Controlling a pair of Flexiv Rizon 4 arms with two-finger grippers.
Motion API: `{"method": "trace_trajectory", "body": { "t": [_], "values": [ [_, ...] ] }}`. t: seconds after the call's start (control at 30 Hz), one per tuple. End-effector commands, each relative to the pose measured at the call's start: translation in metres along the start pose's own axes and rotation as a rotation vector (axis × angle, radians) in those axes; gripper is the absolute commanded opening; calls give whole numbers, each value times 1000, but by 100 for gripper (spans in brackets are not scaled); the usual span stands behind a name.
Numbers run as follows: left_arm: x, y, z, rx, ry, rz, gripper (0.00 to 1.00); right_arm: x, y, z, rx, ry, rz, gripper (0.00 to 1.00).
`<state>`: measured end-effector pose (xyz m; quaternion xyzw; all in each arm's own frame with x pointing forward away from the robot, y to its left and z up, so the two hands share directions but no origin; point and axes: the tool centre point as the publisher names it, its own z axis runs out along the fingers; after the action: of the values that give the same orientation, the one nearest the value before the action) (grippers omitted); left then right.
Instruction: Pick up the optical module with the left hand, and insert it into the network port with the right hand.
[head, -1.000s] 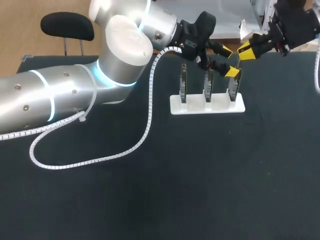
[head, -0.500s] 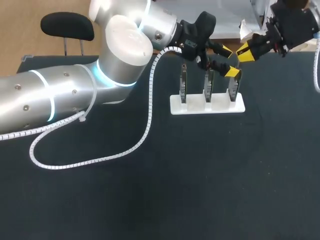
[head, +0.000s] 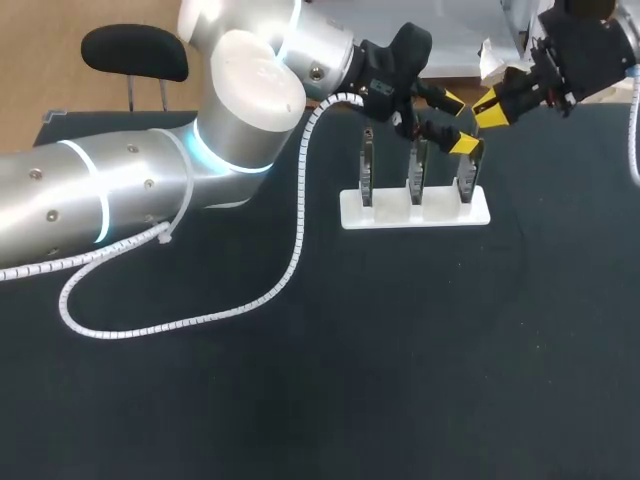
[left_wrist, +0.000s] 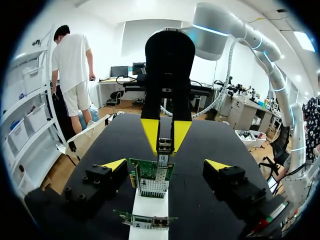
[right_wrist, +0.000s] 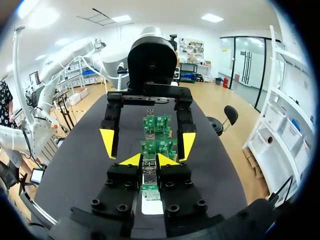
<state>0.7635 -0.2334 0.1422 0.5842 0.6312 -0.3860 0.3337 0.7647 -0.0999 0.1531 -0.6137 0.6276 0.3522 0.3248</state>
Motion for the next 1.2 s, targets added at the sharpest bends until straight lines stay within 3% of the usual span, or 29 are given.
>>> {"method": "trace_trajectory", "body": {
  "t": [0.03, 0.27, 0.3, 0.33, 0.37, 0.4, 0.43, 0.47, 0.5, 0.53, 0.57, 0.6, 0.63, 0.67, 0.87, 0.93, 0.97, 1.0, 1.07, 1.1, 1.17, 1.2],
  "values": [
    [0, 0, 1, 0, 0, 1, 100, 0, 1, 2, 2, 1, 0, 0],
    [0, 0, 1, 0, 0, 1, 100, -1, 1, 1, 4, -7, 2, 0],
    [0, 0, 1, 0, 0, 1, 100, -1, 0, 1, 5, -8, 3, 7],
    [0, 0, 1, 0, 0, 1, 100, -1, 0, 1, 6, -7, 4, 27],
    [0, 0, 1, 0, 0, 1, 100, -1, 0, 1, 6, -8, 4, 39],
    [0, 0, 1, 0, 0, 1, 100, -1, 0, 0, 5, -9, 4, 7],
    [0, 0, 1, 0, 0, 1, 100, -1, 0, 0, 4, -9, 3, 0],
    [0, 0, 1, 0, 0, 1, 100, -1, 0, 0, 4, -10, 3, 7],
    [0, 0, 1, 0, 0, 1, 100, -1, 0, 0, 6, -13, 5, 31],
    [0, 0, 1, 0, 0, 1, 100, -1, 0, -1, 6, -14, 6, 39],
    [0, 0, 1, 0, 0, 1, 100, -1, 0, -1, 6, -14, 4, 15],
    [0, 0, 1, 0, 0, 1, 100, -1, 0, -1, 6, -15, 4, 11],
    [0, 0, 1, 0, 0, 1, 100, -1, 0, -1, 7, -15, 4, 21],
    [0, 0, 1, 0, 0, 1, 100, -2, 0, -1, 9, -15, 4, 40],
    [0, 0, 1, 0, 0, 1, 100, -2, -1, -2, 9, -17, 3, 47],
    [0, 0, 1, 0, 0, 1, 100, -3, -2, -2, 7, -20, 0, 4],
    [0, 0, 1, 0, 0, 1, 100, -4, -2, -2, 8, -20, -1, 7],
    [0, 0, 1, 0, 0, 1, 100, -4, -2, -2, 9, -21, 0, 29],
    [0, 0, 1, 0, 0, 1, 100, -5, -3, -3, 11, -25, 0, 42],
    [0, 0, 1, 0, 0, 1, 100, -6, -3, -3, 12, -27, 1, 44],
    [0, 0, 1, 0, 0, 1, 100, -6, -3, -5, 15, -30, 1, 36],
    [0, 0, 1, 0, 0, 1, 100, -7, -3, -7, 17, -32, 0, 39]
  ]
}}
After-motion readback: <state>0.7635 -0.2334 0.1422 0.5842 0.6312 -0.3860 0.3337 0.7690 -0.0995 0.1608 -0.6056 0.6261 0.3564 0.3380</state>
